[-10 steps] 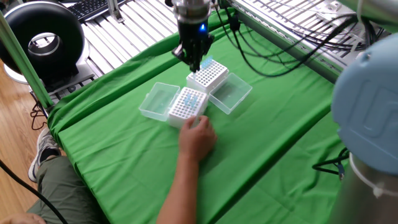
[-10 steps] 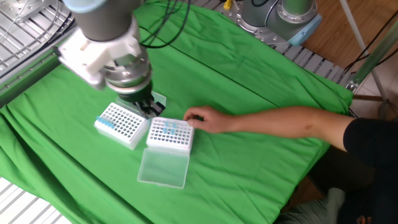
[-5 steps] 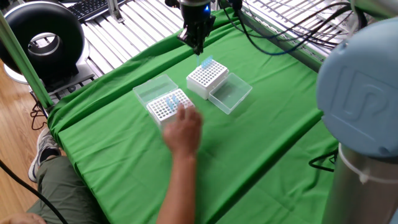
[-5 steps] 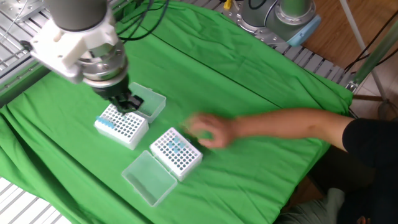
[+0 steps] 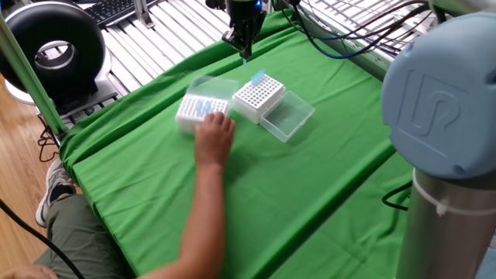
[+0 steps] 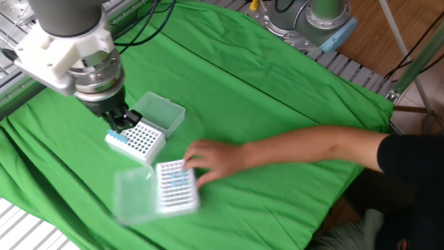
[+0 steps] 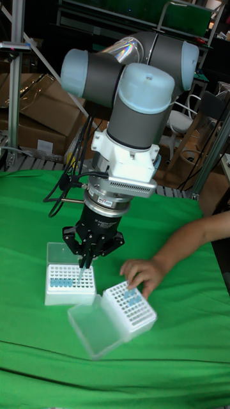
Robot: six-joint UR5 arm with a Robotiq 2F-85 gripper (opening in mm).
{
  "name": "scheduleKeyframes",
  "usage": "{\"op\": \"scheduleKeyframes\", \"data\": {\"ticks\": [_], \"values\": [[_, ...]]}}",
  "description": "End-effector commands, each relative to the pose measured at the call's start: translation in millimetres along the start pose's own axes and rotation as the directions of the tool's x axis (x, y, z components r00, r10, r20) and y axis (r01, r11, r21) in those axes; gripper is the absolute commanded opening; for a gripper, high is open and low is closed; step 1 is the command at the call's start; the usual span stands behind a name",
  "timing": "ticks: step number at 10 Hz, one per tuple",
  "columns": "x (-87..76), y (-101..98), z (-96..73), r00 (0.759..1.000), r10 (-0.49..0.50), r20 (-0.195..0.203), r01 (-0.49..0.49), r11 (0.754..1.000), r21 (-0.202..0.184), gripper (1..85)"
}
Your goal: Insert a medium pipette tip into the holder for medium pipette tips
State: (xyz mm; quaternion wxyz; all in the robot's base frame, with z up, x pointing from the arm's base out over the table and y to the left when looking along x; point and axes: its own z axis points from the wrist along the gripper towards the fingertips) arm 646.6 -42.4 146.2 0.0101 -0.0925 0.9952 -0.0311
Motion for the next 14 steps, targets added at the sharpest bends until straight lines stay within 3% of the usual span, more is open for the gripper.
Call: {"op": "scheduleKeyframes", "data": {"ticks": [1,7,14], "values": [[-4.9,3.1,6.3,1.000,0.016,0.015,-0.016,0.999,-0.031,1.0],[26.3,6.5,18.4,0.999,0.039,-0.007,-0.039,0.997,-0.069,1.0],[34.6,2.6,26.9,0.999,0.033,0.000,-0.033,0.996,-0.082,1.0]]}}
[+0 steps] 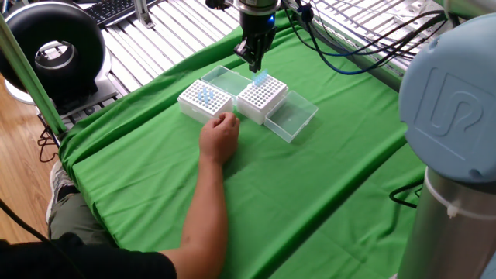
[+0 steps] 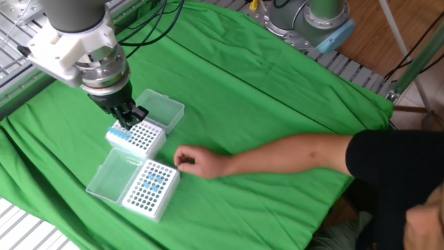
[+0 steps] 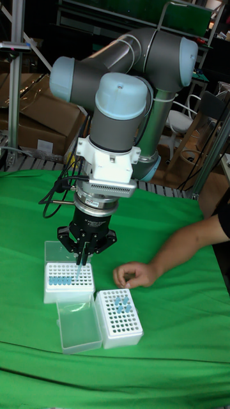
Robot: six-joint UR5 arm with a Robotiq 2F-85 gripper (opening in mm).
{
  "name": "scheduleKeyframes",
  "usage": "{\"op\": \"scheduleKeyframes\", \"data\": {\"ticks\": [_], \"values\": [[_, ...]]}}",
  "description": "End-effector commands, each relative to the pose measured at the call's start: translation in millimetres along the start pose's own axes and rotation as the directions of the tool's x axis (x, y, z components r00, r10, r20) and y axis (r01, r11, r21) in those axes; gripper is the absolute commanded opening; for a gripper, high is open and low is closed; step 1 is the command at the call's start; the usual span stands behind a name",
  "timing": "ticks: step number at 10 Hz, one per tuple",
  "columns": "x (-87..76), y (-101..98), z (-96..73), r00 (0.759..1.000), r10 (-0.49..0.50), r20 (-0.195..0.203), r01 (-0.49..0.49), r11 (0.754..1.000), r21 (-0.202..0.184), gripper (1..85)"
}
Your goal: Insert a medium pipette tip into the holder for medium pipette tips
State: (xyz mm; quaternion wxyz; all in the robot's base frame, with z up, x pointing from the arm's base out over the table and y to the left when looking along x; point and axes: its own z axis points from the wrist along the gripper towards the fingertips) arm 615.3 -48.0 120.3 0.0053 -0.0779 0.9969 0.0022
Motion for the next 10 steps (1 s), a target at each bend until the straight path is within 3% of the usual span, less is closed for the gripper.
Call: {"op": "scheduleKeyframes", "data": {"ticks": [1,10], "values": [[3.3,-0.3,2.0,1.000,0.002,0.006,-0.002,1.000,-0.015,1.0],[1.0,-3.2,7.6,1.000,-0.001,0.016,0.001,1.000,-0.012,1.0]]}}
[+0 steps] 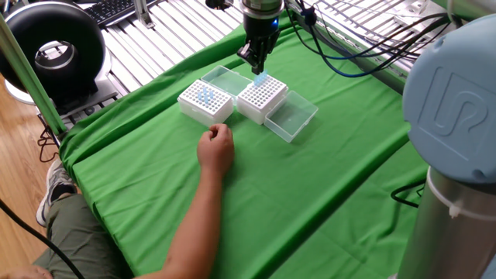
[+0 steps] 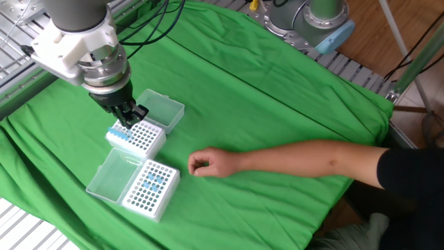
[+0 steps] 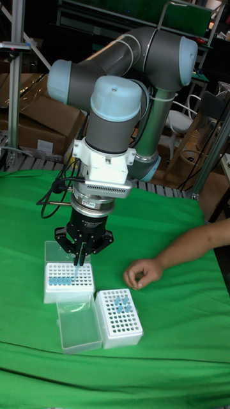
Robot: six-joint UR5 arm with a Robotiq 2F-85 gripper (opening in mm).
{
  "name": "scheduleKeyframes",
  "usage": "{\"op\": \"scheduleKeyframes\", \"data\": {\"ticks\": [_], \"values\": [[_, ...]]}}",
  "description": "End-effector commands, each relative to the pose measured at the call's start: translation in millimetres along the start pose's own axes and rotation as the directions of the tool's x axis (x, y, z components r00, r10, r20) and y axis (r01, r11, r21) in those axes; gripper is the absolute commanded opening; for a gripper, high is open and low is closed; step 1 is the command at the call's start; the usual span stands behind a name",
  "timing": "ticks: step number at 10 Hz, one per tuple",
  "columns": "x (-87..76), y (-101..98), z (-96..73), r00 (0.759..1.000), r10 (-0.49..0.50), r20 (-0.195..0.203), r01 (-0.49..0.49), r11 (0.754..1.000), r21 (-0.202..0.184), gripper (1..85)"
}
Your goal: Insert a medium pipette tip into the holder for medium pipette tips
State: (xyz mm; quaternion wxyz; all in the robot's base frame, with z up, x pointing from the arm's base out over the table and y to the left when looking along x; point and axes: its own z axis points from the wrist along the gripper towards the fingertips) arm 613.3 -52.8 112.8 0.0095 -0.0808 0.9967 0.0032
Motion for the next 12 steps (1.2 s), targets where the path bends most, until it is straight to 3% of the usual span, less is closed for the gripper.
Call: {"op": "scheduleKeyframes", "data": {"ticks": [1,4,12], "values": [[-1.8,1.3,-0.7,1.000,0.005,0.009,-0.005,1.000,-0.010,1.0],[1.9,4.2,-10.3,1.000,0.008,-0.006,-0.008,1.000,-0.015,1.0],[-7.2,2.3,-5.3,1.000,0.005,0.011,-0.005,1.000,-0.010,1.0]]}}
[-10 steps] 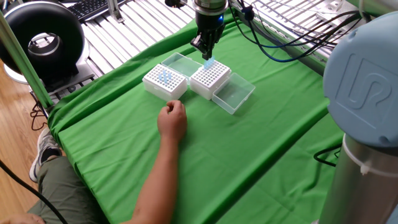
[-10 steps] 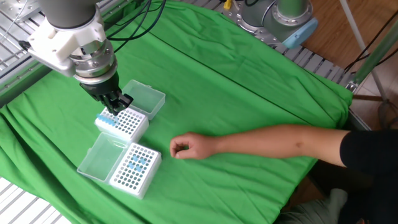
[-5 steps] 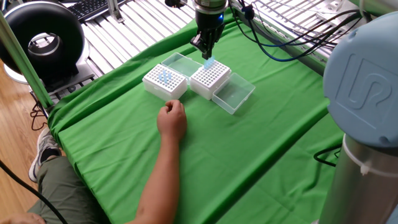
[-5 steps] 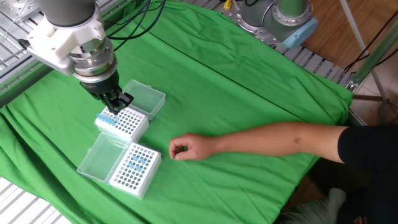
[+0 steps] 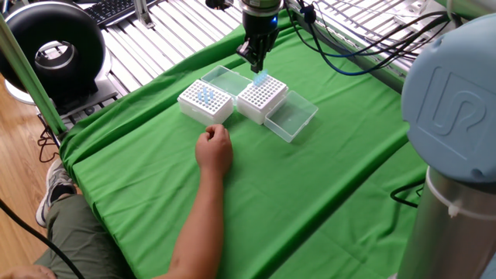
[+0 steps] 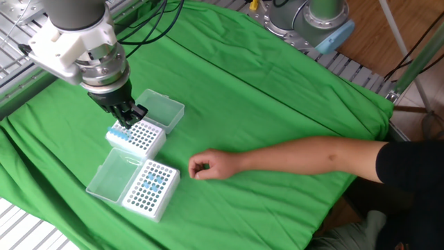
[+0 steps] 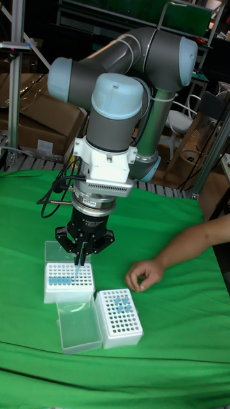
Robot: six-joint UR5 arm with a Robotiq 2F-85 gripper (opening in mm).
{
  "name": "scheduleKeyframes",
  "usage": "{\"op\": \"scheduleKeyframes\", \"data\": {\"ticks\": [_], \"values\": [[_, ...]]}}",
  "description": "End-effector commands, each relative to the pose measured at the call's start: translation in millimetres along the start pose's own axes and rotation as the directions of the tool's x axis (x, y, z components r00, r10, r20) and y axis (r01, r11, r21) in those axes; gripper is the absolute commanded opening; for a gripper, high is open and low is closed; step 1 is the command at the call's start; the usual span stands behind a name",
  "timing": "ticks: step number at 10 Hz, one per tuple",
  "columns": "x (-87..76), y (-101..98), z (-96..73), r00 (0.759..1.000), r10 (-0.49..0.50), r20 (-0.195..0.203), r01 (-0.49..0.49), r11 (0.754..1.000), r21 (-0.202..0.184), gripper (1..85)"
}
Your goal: Insert a medium pipette tip into the holder for medium pipette tips
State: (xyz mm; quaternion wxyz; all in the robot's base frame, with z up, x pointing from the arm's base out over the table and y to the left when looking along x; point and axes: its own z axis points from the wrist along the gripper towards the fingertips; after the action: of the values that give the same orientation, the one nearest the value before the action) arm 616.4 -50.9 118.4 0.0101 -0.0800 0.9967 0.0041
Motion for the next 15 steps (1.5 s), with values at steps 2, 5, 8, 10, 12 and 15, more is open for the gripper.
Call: {"op": "scheduleKeyframes", "data": {"ticks": [2,5,8,10,12,15], "values": [[-3.6,0.3,1.5,1.000,0.003,0.009,-0.003,1.000,-0.010,1.0],[-2.3,-5.3,5.9,1.000,-0.006,0.015,0.006,1.000,-0.007,1.0],[-3.9,-7.1,12.8,1.000,-0.009,0.026,0.009,1.000,-0.007,1.0],[-4.7,-7.0,17.9,0.998,-0.047,0.035,0.047,0.999,-0.016,9.7],[-1.4,-6.2,18.8,0.997,-0.070,0.024,0.070,0.997,-0.023,20.0],[-1.2,-1.5,18.9,0.998,-0.065,0.023,0.065,0.997,-0.034,26.0]]}}
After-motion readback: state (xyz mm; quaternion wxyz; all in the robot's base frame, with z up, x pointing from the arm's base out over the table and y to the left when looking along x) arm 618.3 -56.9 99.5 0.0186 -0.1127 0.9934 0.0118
